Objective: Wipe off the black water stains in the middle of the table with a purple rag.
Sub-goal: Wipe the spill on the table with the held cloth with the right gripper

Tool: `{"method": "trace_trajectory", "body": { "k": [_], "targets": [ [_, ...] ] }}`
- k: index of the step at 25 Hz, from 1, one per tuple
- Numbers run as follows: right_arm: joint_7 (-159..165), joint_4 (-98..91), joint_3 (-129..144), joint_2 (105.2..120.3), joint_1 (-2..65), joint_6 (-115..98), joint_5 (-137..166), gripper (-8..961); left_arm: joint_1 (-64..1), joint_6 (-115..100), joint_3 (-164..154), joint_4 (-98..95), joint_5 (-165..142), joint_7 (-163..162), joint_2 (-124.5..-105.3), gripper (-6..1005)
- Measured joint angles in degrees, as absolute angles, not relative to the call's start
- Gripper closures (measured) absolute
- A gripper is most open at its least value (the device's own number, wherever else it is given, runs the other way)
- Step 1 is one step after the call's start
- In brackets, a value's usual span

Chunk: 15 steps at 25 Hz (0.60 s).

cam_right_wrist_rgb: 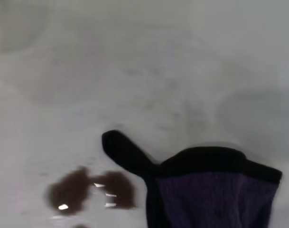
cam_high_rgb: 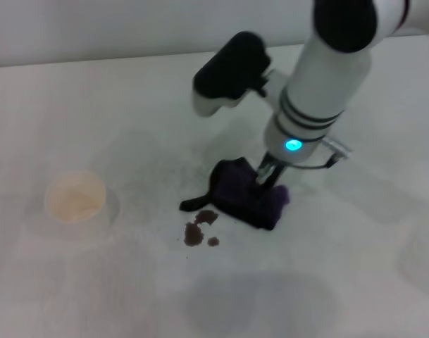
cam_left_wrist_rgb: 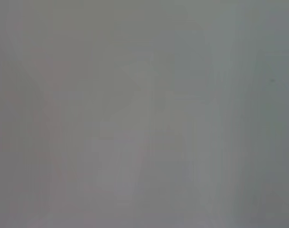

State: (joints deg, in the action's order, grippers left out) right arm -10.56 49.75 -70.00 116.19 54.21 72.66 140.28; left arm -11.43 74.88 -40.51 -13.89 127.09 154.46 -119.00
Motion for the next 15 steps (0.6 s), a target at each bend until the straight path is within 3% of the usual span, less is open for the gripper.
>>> {"method": "trace_trajectory", "body": {
  "k": [15],
  "targets": [
    [-8.45,52.4,-49.08,116.19,62.7,67.16,117.33,826,-11.42,74.92,-40.8,-13.79,126.94,154.51,-119.0,124]
  ]
}}
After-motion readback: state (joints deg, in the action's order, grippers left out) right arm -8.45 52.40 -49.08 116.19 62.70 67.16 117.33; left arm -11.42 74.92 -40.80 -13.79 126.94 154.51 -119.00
